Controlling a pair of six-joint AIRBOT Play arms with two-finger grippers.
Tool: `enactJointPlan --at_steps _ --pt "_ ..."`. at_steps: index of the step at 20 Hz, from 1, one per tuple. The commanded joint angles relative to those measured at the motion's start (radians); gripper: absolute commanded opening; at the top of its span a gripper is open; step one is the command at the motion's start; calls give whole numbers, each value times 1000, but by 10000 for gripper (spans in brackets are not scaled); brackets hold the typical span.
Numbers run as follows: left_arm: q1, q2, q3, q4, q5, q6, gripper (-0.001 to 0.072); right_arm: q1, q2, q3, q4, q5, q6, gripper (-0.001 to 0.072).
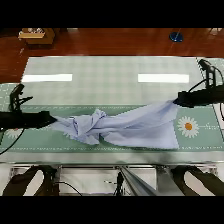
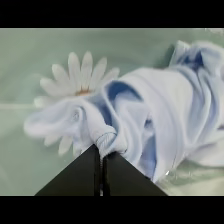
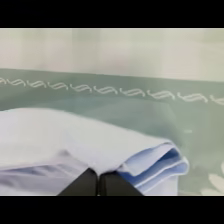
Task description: Fold the shirts.
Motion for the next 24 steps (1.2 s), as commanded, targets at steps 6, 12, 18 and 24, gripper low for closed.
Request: enactJointPlan --at_steps 6,12,18,24 --pt "-39 -280 -35 -111 423 121 24 78 -206 -8 54 -288 -52 9" --pt "-39 -299 -37 -111 568 121 25 70 -205 -7 50 -466 60 9" --pt "-38 -354 -35 -111 520 121 71 70 -206 -7 50 -422 61 10" --pt "34 -352 67 -29 293 121 465 70 -205 -7 52 -362 60 10"
